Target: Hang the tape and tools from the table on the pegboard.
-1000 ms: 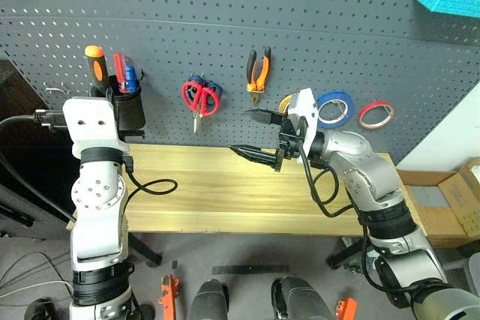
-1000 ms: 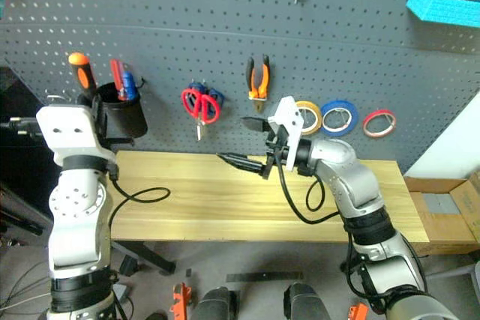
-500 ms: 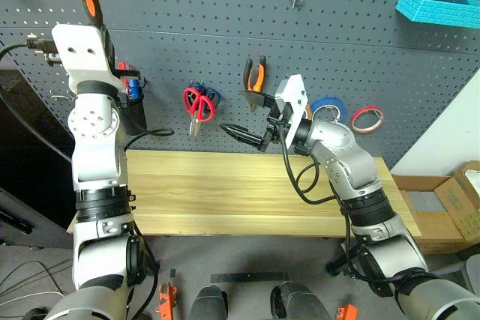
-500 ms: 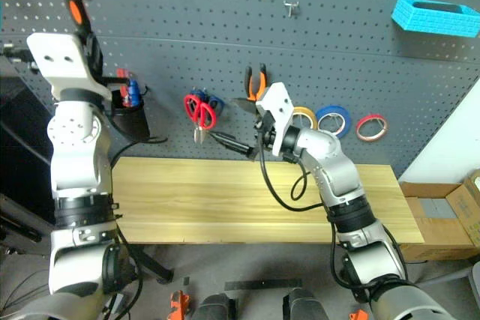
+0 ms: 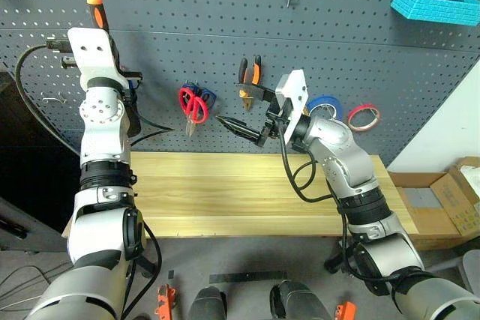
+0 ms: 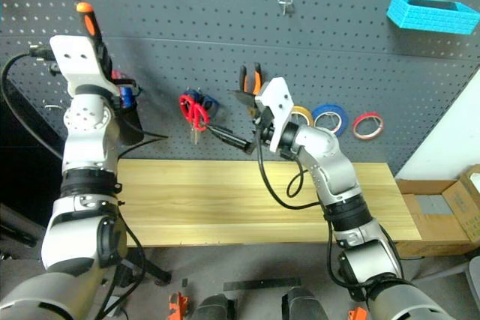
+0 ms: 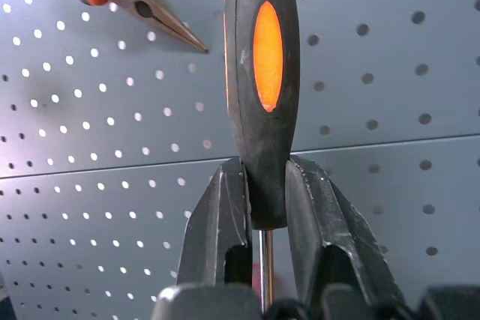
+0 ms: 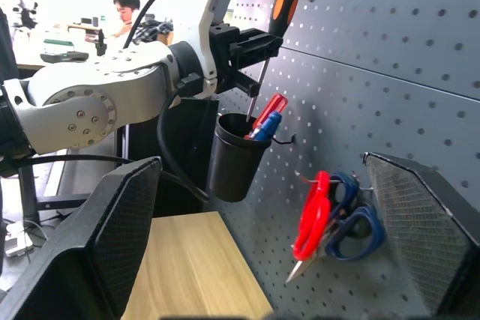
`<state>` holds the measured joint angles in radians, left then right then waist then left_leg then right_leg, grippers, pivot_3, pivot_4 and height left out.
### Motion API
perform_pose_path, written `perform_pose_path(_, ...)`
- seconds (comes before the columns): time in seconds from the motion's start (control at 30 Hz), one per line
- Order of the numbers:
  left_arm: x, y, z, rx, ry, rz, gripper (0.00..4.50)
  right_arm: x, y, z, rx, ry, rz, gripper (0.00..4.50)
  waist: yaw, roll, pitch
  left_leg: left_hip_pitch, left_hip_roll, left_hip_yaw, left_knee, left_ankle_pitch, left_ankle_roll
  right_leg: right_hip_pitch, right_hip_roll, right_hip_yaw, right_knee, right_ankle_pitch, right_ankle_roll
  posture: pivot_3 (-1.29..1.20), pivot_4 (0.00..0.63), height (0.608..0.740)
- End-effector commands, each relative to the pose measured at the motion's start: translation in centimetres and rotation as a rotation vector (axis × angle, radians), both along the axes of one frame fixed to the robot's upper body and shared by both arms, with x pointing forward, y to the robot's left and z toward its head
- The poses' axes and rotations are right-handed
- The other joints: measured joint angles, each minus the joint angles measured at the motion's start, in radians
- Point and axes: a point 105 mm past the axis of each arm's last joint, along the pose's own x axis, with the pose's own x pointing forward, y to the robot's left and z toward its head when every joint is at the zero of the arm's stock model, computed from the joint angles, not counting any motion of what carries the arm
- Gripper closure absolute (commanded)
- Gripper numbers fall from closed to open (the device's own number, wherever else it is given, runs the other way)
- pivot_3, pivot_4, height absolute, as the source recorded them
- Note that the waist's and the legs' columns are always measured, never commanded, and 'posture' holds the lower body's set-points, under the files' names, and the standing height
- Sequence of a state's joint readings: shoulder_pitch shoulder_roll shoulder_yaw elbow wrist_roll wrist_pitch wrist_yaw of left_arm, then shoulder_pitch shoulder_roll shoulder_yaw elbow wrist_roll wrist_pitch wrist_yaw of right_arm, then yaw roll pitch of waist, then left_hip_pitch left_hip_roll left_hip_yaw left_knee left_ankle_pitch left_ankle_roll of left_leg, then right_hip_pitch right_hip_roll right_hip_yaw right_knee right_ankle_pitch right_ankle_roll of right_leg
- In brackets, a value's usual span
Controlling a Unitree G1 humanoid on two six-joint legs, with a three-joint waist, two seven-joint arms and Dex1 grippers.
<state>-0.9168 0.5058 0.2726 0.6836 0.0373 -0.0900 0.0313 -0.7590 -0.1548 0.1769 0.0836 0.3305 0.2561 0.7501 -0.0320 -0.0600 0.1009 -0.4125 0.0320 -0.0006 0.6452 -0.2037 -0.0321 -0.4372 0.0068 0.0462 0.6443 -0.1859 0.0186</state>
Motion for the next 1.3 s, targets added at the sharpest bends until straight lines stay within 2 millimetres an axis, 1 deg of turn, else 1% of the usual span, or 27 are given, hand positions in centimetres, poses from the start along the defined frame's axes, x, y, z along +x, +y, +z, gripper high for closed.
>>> perform_pose_path(0.03, -0.2, 0.6, 0.3, 0.003, -0.032, 0.015, 4.17, -0.1, -0.7, 1.5, 0.028, -0.055, -0.026, 0.00, -0.001, 0.000, 0.000, 0.000, 0.000, 0.000, 0.000, 0.000, 0.000, 0.000, 0.000, 0.000, 0.000, 0.000, 0.000, 0.00, 0.000, 0.740)
perform_pose_path(0.13, -0.1, 0.9, -0.4, 0.014, -0.017, 0.036, 4.17, -0.2, -0.7, 1.3, 0.022, -0.052, -0.024, 0.00, -0.002, 0.000, 0.000, 0.000, 0.000, 0.000, 0.000, 0.000, 0.000, 0.000, 0.000, 0.000, 0.001, 0.000, 0.000, -0.01, 0.000, 0.740)
perform_pose_path(0.23, -0.4, 1.6, -0.5, 0.017, -0.028, 0.076, 3.15, -0.2, -0.7, 1.2, 0.018, -0.050, -0.024, 0.00, -0.002, -0.001, -0.001, 0.000, 0.000, 0.000, 0.000, 0.000, 0.000, 0.000, 0.000, 0.000, 0.001, 0.000, 0.000, -0.01, 0.000, 0.740)
perform_pose_path(0.37, -0.9, 2.2, -0.1, 0.020, -0.057, 0.105, 1.77, -0.2, -0.7, 1.1, 0.014, -0.046, -0.021, 0.00, -0.002, -0.001, -0.001, 0.000, 0.000, 0.000, 0.000, 0.000, 0.000, 0.000, 0.000, 0.000, 0.001, 0.001, -0.002, 0.00, 0.000, 0.740)
perform_pose_path(0.5, -2.1, 2.5, 1.2, 0.003, -0.150, 0.115, 0.35, -0.3, -0.5, 1.0, 0.007, -0.041, -0.012, 0.00, -0.001, -0.001, -0.004, 0.000, 0.000, 0.000, 0.000, 0.000, 0.000, 0.000, 0.000, 0.000, 0.001, 0.001, -0.002, 0.01, 0.000, 0.740)
perform_pose_path(0.57, -2.6, 1.7, 2.0, -0.026, -0.192, 0.053, 0.35, -0.3, -0.5, 0.9, 0.004, -0.038, -0.006, 0.00, -0.001, -0.002, -0.004, 0.000, 0.000, 0.000, 0.000, 0.000, 0.000, 0.000, 0.000, 0.000, 0.001, 0.002, -0.002, 0.01, 0.000, 0.740)
perform_pose_path(0.63, -3.3, 0.2, 2.8, -0.041, -0.228, -0.046, 0.35, -0.5, -0.5, 0.7, -0.004, -0.028, 0.011, 0.00, 0.000, -0.003, -0.005, 0.000, 0.000, 0.000, 0.001, 0.000, 0.000, 0.000, 0.000, 0.000, 0.001, 0.002, -0.003, 0.02, 0.000, 0.740)
perform_pose_path(0.7, -3.7, -2.3, 3.1, -0.032, -0.204, -0.200, 0.35, -1.0, -0.5, 0.1, -0.031, -0.009, 0.050, 0.00, 0.001, -0.003, -0.007, 0.000, 0.000, 0.001, 0.001, 0.000, 0.000, 0.000, -0.001, 0.000, 0.001, 0.002, -0.003, 0.02, 0.000, 0.740)
perform_pose_path(0.77, -4.3, -4.8, 2.5, -0.052, -0.140, -0.357, 0.35, -1.2, -0.7, -0.5, -0.053, 0.010, 0.070, 0.00, 0.002, -0.003, -0.010, 0.000, 0.000, 0.001, 0.001, 0.000, 0.000, 0.000, -0.001, 0.000, 0.001, 0.002, -0.003, 0.03, 0.000, 0.740)
perform_pose_path(0.83, -5.2, -7.4, 0.8, -0.113, -0.052, -0.528, 0.35, -1.2, -1.2, -1.0, -0.066, 0.028, 0.070, 0.00, 0.001, -0.002, -0.015, 0.000, 0.000, 0.002, 0.001, 0.000, 0.000, 0.001, -0.001, 0.001, 0.001, 0.002, -0.003, 0.04, 0.000, 0.740)
perform_pose_path(0.93, -6.6, -9.5, -2.8, -0.113, 0.087, -0.608, 0.35, -0.6, -2.1, -1.8, -0.074, 0.054, 0.034, 0.00, -0.001, 0.003, -0.023, 0.002, 0.000, 0.002, 0.001, 0.000, 0.000, 0.002, -0.001, 0.002, 0.001, 0.001, -0.002, 0.04, 0.000, 0.740)
perform_pose_path(1.0, -7.6, -10.4, -5.1, -0.112, 0.158, -0.633, 0.35, -0.2, -2.9, -2.4, -0.078, 0.074, 0.005, 0.00, -0.003, 0.003, -0.023, 0.010, 0.000, 0.002, 0.000, 0.000, 0.000, 0.009, 0.000, 0.002, 0.000, -0.002, 0.001, 0.04, 0.000, 0.740)
perform_pose_path(1.07, -8.5, -11.0, -8.7, -0.084, 0.250, -0.615, 0.35, 0.3, -4.2, -3.6, -0.075, 0.113, -0.052, 0.00, -0.003, 0.004, -0.024, 0.018, 0.002, 0.002, -0.001, 0.000, 0.000, 0.017, 0.001, 0.002, 0.000, -0.007, -0.007, 0.05, 0.000, 0.740)
perform_pose_path(1.13, -9.3, -10.6, -12.3, -0.114, 0.327, -0.566, 0.35, 1.2, -6.1, -5.2, -0.050, 0.173, -0.145, 0.00, -0.002, 0.008, -0.028, 0.021, 0.002, 0.002, -0.002, 0.000, 0.000, 0.019, 0.002, 0.001, 0.000, -0.008, -0.008, 0.03, 0.000, 0.740)
perform_pose_path(1.17, -9.6, -10.2, -13.4, -0.136, 0.344, -0.545, 0.35, 1.5, -7.1, -5.9, -0.039, 0.200, -0.195, 0.00, -0.002, 0.009, -0.029, 0.023, 0.002, 0.002, -0.002, 0.000, 0.000, 0.020, 0.001, 0.002, 0.000, -0.008, -0.008, 0.03, 0.000, 0.740)
perform_pose_path(1.2, -9.8, -9.2, -14.6, -0.147, 0.361, -0.490, 0.35, 1.9, -8.2, -6.8, -0.029, 0.228, -0.250, 0.00, -0.002, 0.009, -0.029, 0.025, 0.002, 0.002, -0.002, 0.000, -0.001, 0.022, 0.001, 0.002, 0.000, -0.008, -0.008, 0.03, 0.000, 0.740)
perform_pose_path(1.23, -10.1, -8.6, -15.5, -0.173, 0.384, -0.475, 0.35, 2.2, -9.3, -7.5, -0.014, 0.254, -0.305, 0.00, -0.001, 0.010, -0.029, 0.027, 0.002, 0.002, -0.002, -0.001, -0.002, 0.023, 0.001, 0.001, 0.000, -0.008, -0.008, 0.02, 0.000, 0.740)
perform_pose_path(1.3, -10.5, -7.8, -16.7, -0.195, 0.412, -0.463, 0.35, 2.7, -11.2, -8.9, 0.011, 0.308, -0.385, 0.00, -0.002, 0.010, -0.029, 0.028, 0.002, 0.001, -0.002, -0.004, -0.006, 0.023, 0.001, 0.000, -0.002, -0.008, -0.008, 0.02, 0.000, 0.740)
